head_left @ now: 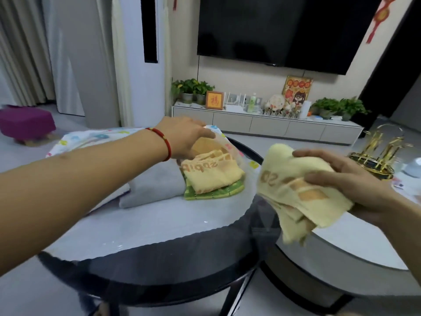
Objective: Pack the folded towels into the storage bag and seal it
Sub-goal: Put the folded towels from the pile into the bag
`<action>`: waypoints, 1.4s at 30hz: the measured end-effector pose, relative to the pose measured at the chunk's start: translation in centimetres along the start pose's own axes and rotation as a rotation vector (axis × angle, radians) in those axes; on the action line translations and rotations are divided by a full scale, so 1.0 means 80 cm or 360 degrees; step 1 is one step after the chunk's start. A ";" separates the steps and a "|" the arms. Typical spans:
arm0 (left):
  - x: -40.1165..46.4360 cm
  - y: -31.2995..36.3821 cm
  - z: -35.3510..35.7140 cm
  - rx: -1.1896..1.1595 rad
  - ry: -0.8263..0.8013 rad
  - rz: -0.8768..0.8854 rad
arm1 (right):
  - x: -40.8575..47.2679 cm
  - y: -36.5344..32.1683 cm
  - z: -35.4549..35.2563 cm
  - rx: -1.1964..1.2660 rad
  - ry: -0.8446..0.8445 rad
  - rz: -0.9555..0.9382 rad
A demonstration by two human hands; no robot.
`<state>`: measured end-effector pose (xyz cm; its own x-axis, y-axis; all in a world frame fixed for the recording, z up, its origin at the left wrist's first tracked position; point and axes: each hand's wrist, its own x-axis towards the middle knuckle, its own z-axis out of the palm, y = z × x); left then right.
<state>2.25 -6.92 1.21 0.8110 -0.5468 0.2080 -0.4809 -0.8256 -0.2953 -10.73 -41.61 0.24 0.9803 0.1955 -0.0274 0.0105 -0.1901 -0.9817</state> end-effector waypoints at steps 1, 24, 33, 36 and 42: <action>-0.004 -0.006 -0.006 -0.0029 -0.0013 -0.0027 | -0.005 -0.003 0.024 0.0053 -0.0157 0.0005; -0.003 -0.018 -0.050 -0.0062 0.0005 -0.0118 | 0.167 0.114 0.229 -0.0290 0.0533 -0.0129; 0.014 0.028 -0.010 0.0071 0.0114 0.0216 | 0.091 0.155 0.029 -0.0703 0.1169 -0.0430; 0.030 0.060 0.005 0.0122 0.0127 0.0329 | 0.123 0.191 -0.031 -0.1026 0.1277 -0.0048; 0.062 0.101 0.022 0.0108 0.0179 0.0458 | 0.191 0.234 -0.122 -0.1471 0.1336 0.0396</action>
<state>2.97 -16.05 -1.76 0.6012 -0.7717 0.2075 -0.6590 -0.6256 -0.4176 6.41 -51.55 -16.71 0.7951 -0.5440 0.2679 -0.3898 -0.7970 -0.4614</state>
